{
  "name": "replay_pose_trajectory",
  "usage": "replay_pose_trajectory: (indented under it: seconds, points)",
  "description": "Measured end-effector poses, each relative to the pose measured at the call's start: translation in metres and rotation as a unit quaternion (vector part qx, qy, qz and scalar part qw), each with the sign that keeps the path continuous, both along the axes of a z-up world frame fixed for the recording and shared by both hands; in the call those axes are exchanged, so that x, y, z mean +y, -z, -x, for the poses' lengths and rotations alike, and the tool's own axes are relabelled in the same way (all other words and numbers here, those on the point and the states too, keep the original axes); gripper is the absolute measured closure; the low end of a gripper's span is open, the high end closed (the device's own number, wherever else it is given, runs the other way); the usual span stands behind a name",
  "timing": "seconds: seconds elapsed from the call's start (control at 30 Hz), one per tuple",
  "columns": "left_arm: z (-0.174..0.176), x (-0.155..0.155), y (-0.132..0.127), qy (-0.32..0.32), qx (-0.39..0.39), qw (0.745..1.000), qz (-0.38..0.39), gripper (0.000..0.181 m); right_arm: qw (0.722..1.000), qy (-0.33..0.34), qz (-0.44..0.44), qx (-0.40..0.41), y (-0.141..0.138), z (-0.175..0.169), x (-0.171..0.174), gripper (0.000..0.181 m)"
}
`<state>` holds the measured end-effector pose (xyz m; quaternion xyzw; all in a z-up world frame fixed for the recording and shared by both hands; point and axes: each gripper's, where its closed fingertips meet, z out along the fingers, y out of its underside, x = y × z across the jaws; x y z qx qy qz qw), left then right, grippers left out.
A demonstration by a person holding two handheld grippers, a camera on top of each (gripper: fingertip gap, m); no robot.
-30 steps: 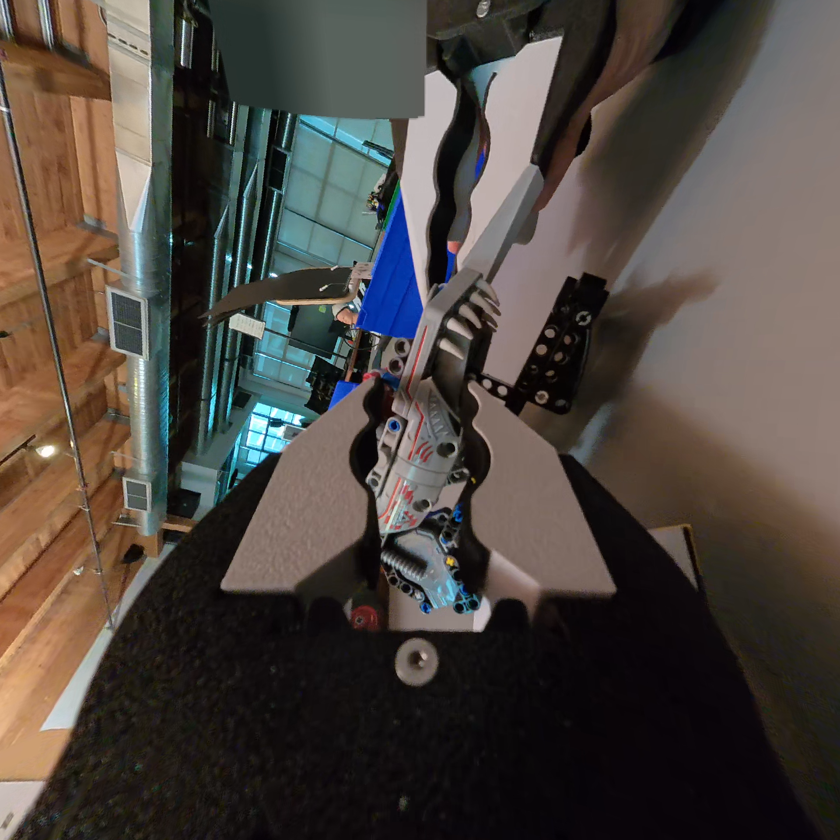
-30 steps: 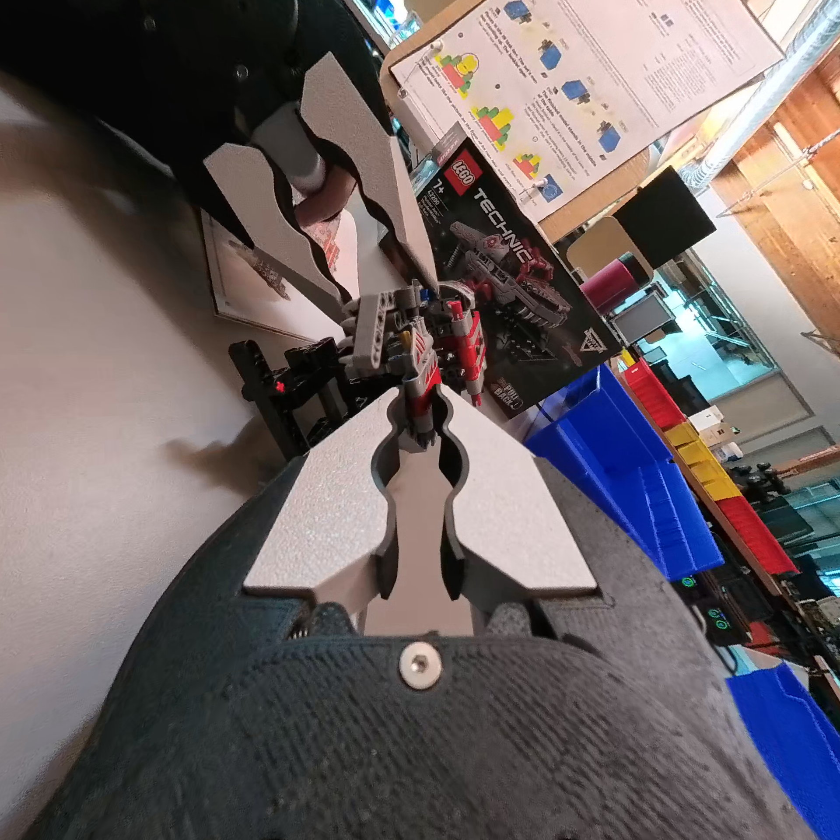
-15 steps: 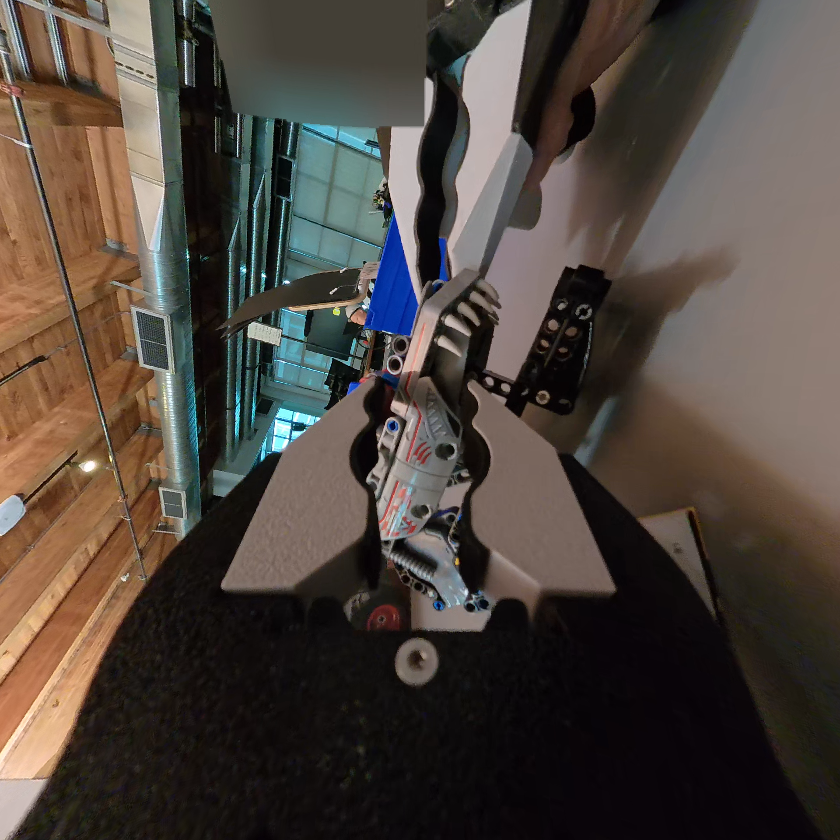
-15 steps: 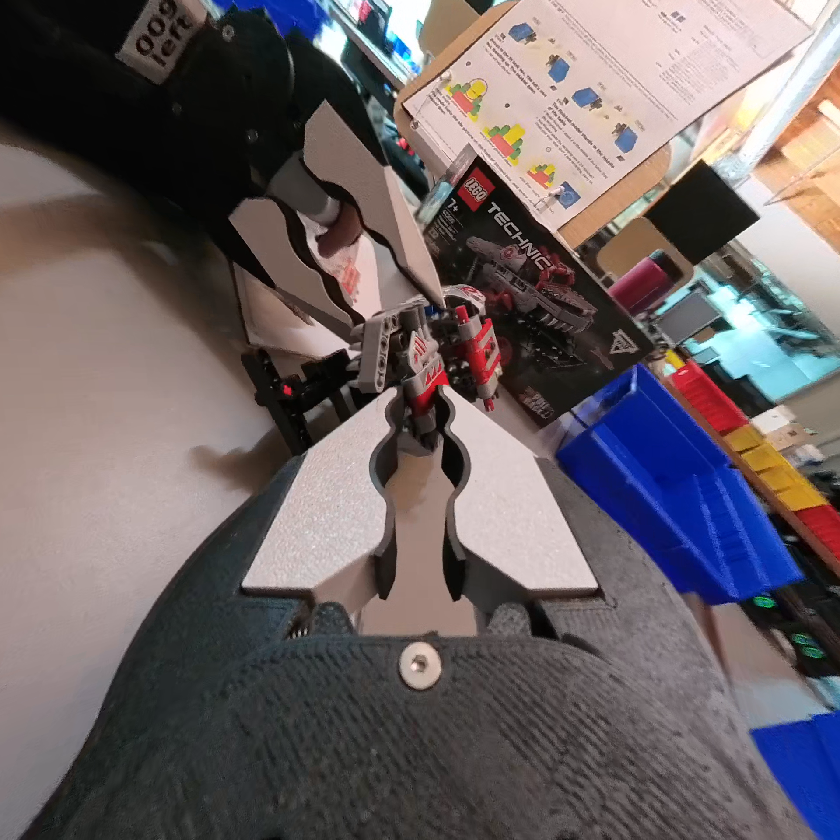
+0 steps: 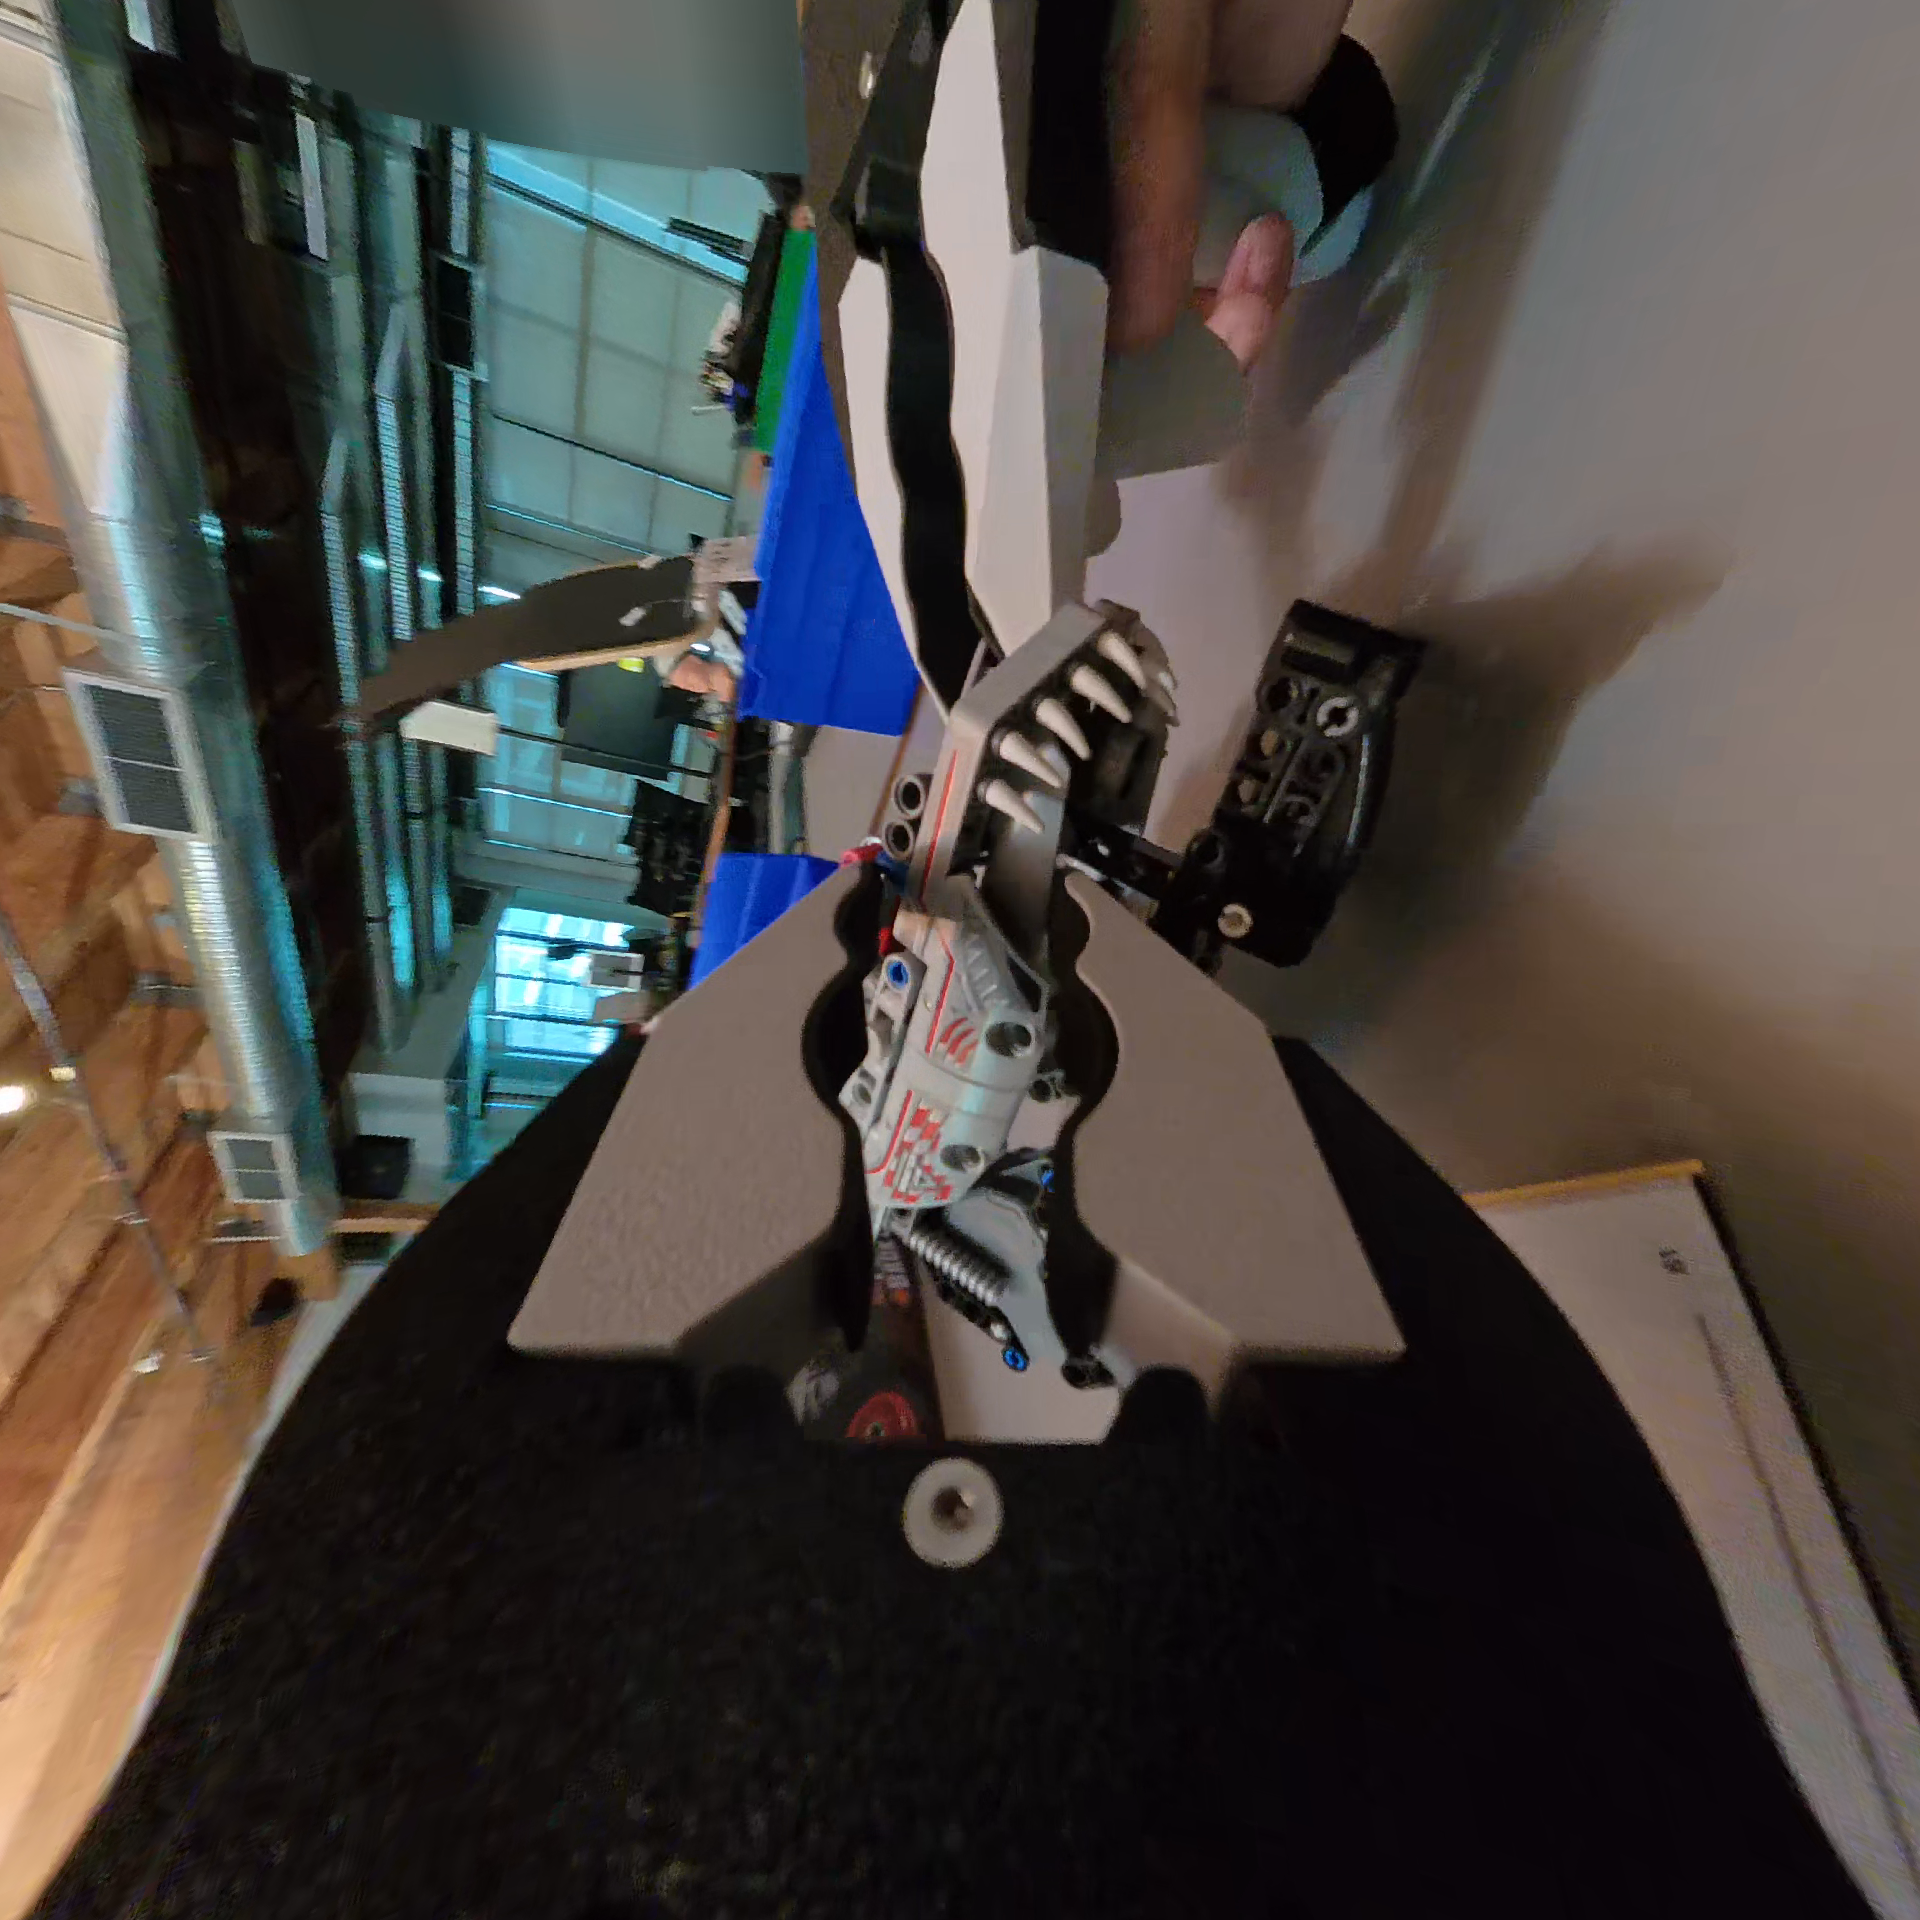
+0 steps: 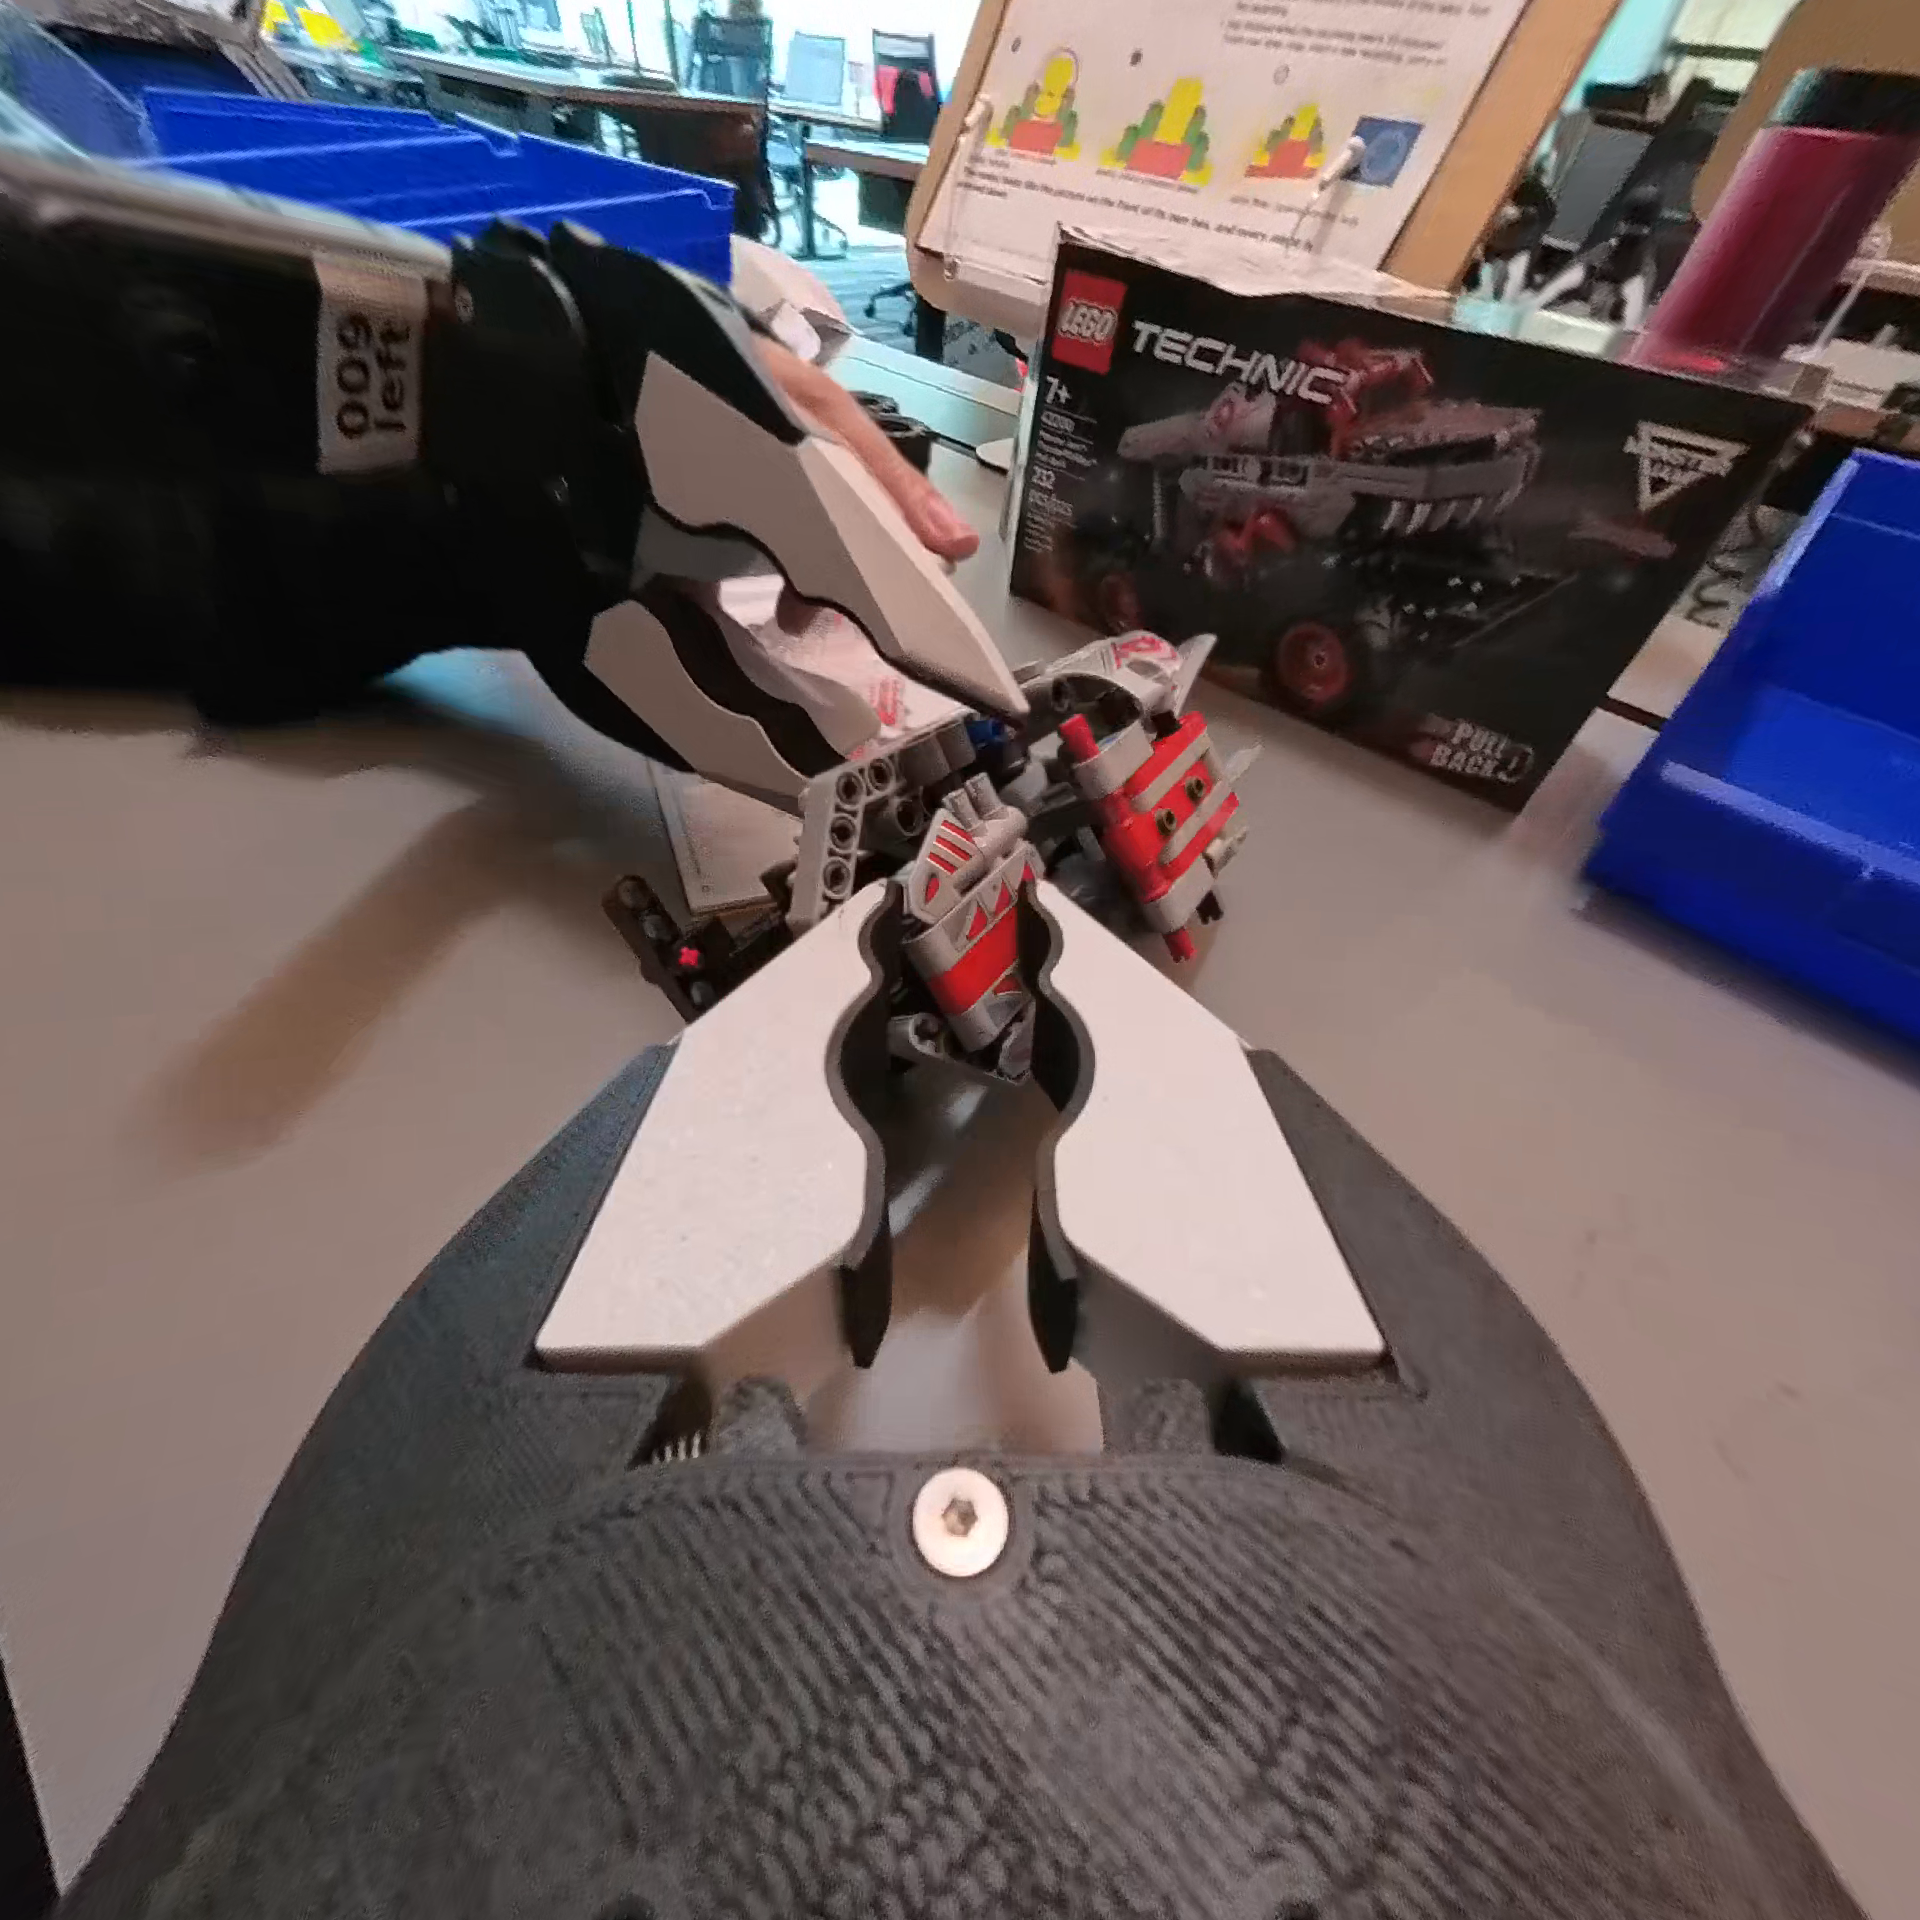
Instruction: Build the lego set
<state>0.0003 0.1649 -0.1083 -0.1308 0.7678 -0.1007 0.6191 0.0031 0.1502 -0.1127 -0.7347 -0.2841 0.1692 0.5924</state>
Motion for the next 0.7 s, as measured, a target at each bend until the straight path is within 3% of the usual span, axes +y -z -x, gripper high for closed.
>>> replay_pose_trajectory:
  seconds: [0.17, 0.43, 0.57, 0.7]
  points:
    - [-0.025, 0.001, 0.006, 0.014, 0.129, 0.99, 0.047, 0.153, 0.997, 0.025, 0.064, 0.032, 0.009, -0.025, 0.0, 0.166]
    - [-0.056, 0.001, 0.021, 0.046, 0.325, 0.932, 0.154, 0.153, 0.978, 0.079, 0.169, 0.094, 0.029, -0.055, 0.001, 0.172]
    - [-0.066, 0.002, 0.025, 0.041, 0.355, 0.92, 0.162, 0.153, 0.976, 0.097, 0.186, 0.066, 0.038, -0.063, 0.001, 0.173]
    - [-0.069, 0.004, 0.026, 0.043, 0.333, 0.933, 0.132, 0.152, 0.976, 0.126, 0.177, 0.023, 0.043, -0.07, 0.005, 0.166]
